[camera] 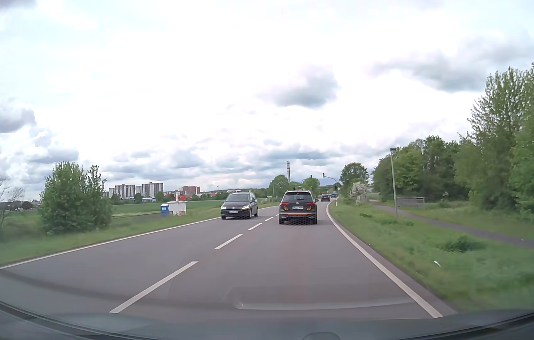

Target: Follow the waypoints while adhering to traffic rules and regulations

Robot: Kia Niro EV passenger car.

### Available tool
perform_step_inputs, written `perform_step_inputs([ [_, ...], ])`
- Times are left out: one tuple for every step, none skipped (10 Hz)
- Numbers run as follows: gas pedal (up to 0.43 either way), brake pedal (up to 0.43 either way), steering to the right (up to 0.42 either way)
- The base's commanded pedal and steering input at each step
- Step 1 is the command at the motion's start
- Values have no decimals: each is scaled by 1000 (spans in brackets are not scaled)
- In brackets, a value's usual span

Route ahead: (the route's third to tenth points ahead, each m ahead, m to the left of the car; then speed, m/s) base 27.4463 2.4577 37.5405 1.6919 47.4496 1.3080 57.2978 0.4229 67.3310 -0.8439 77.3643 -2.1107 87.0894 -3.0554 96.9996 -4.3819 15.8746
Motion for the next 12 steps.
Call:
perform_step_inputs([
  [157,0,9],
  [157,0,9],
  [157,0,8],
  [157,0,9],
  [157,0,8],
  [157,0,9],
  [157,0,9],
  [169,0,9],
  [169,0,9],
  [177,0,9],
  [177,0,9],
  [177,0,9],
])
